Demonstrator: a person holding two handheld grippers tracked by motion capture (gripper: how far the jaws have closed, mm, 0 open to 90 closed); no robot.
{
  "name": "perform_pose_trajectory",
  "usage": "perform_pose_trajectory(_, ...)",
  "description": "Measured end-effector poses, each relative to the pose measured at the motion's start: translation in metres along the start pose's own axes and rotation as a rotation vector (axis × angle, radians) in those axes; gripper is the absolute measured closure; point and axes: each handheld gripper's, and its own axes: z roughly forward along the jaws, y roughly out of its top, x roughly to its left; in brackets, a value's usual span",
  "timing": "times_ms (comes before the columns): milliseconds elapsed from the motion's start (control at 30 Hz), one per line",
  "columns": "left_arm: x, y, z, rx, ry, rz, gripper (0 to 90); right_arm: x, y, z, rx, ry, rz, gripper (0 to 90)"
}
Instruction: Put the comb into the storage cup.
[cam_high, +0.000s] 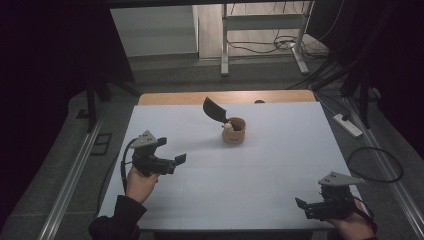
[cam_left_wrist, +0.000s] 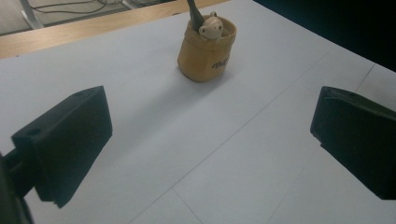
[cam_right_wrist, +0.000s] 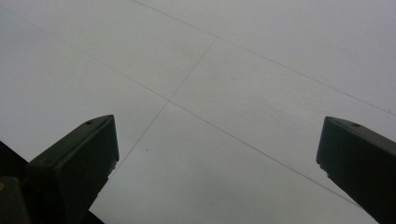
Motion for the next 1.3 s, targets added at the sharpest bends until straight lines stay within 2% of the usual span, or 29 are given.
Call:
perform_pose_trajectory(433, -0.004, -0.008, -0.015, -0.008, 0.016, -0.008, 0.0, 0.000, 0.000, 0.000, -0.003, 0.001, -0.003, 0.0)
perform_pose_trajectory(633, -0.007, -0.012, -0.020, 0.002, 0.016, -0.007, 0.0, 0.001, 0.000, 0.000, -0.005, 0.000, -0.003, 0.0)
perform_pose_trajectory(1300, -0.015, -0.030, -0.043, 0.028, 0.055, -0.007, 0.0, 0.001, 0.000, 0.000, -0.004, -0.005, -0.006, 0.0)
